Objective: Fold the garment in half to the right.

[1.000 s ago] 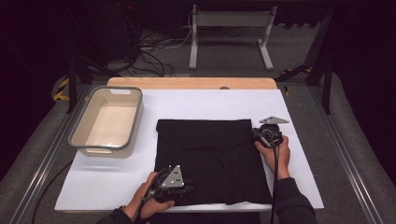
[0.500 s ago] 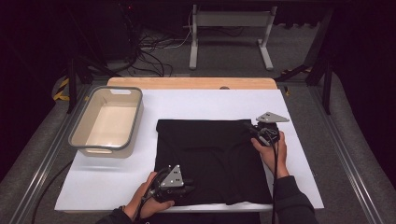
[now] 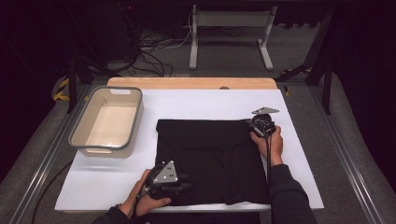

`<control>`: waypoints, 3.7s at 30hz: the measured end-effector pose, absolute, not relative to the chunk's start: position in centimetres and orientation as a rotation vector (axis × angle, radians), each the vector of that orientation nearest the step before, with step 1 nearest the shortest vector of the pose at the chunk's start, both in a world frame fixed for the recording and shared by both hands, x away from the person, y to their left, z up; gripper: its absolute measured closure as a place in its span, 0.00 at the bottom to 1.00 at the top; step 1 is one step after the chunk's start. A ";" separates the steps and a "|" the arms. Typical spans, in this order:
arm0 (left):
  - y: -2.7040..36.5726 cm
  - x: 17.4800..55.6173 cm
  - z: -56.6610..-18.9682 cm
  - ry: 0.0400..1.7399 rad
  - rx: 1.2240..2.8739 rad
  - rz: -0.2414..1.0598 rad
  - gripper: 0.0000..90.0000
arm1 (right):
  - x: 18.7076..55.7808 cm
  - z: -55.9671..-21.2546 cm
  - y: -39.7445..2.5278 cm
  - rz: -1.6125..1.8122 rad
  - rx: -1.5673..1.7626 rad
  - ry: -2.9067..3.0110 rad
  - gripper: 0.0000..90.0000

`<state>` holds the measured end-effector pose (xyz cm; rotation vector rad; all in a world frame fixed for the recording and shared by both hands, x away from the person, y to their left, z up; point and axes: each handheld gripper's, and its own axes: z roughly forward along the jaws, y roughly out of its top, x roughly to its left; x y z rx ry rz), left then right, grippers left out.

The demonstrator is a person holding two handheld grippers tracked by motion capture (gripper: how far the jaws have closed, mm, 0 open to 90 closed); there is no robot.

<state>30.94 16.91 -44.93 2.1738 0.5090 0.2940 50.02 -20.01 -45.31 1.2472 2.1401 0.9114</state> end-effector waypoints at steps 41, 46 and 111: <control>18.2 45.4 -43.8 1.046 2.036 0.601 0.25 | 51.4 -44.5 -20.1 0.937 1.205 2.258 0.94; 18.1 47.1 -44.1 1.100 2.065 0.606 0.23 | 51.0 -44.1 -21.9 0.950 1.253 2.173 0.95; 13.6 37.2 -41.2 0.638 2.133 0.550 0.47 | 41.4 -42.3 -17.9 1.243 1.046 2.191 0.67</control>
